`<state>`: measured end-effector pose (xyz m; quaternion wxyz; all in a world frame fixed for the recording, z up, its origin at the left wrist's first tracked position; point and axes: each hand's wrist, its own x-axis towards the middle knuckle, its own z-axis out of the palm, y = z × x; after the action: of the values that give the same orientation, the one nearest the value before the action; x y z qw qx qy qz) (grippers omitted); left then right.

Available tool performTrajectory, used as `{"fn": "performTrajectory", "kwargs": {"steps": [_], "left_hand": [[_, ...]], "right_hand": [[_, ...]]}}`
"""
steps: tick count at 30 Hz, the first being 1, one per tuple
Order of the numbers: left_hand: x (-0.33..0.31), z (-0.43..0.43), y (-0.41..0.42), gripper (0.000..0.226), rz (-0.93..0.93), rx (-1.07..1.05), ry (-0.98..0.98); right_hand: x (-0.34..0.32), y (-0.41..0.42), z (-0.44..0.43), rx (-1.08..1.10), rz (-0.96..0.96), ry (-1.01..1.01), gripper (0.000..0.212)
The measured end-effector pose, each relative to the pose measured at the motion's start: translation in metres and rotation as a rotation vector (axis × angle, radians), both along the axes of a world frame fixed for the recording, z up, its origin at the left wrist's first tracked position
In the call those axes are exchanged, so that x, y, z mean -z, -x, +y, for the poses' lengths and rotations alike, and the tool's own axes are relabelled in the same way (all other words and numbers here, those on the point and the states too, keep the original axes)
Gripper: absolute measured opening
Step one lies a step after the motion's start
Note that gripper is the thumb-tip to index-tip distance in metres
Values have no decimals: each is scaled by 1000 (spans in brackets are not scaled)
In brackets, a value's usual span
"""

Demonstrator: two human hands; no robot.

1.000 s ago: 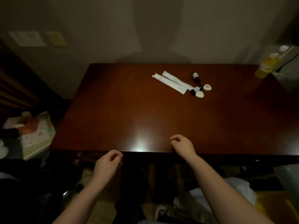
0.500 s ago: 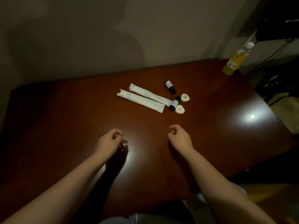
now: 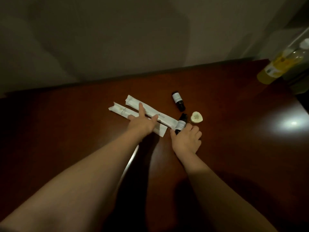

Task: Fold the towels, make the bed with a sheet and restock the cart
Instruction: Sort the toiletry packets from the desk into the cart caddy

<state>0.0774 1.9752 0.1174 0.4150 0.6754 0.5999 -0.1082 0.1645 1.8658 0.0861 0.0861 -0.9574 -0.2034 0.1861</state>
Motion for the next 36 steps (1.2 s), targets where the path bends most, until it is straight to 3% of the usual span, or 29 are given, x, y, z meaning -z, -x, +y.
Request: {"fn": "performTrajectory", "kwargs": {"steps": [4, 6, 10, 15, 17, 20, 25, 27, 29, 32, 33, 36], "left_hand": [[11, 15, -28, 96, 184, -99, -14], [11, 22, -42, 98, 257, -67, -44], [21, 27, -62, 106, 444, 197, -39], [39, -1, -43, 62, 275, 27, -363], [38, -4, -34, 61, 205, -25, -382], [33, -4, -23, 76, 113, -105, -339], [13, -13, -7, 85, -178, -303, -245], [8, -21, -5, 81, -276, -328, -277], [5, -34, -8, 76, -341, -248, -399], [3, -56, -26, 71, -395, -103, -486], [3, -62, -35, 74, -406, -62, -481], [7, -71, -62, 83, -415, 4, -444]], "right_hand": [[4, -14, -20, -116, 25, -20, 42], [4, -18, -27, -133, 54, -52, 50], [17, -15, -42, -249, 53, -156, 57], [28, -17, -75, -248, 83, -363, 51], [22, -21, -71, -179, 141, -445, 46], [5, -31, -50, 141, 355, -673, 35], [-24, -67, -9, 1088, 970, -1172, 12], [-31, -83, -8, 1226, 1131, -1267, 11], [-33, -95, -8, 1029, 1051, -1139, 12], [-16, -109, -12, 221, 451, -513, 15], [-7, -113, -14, -17, 286, -387, 22], [10, -122, -19, -315, 156, -301, 42]]}}
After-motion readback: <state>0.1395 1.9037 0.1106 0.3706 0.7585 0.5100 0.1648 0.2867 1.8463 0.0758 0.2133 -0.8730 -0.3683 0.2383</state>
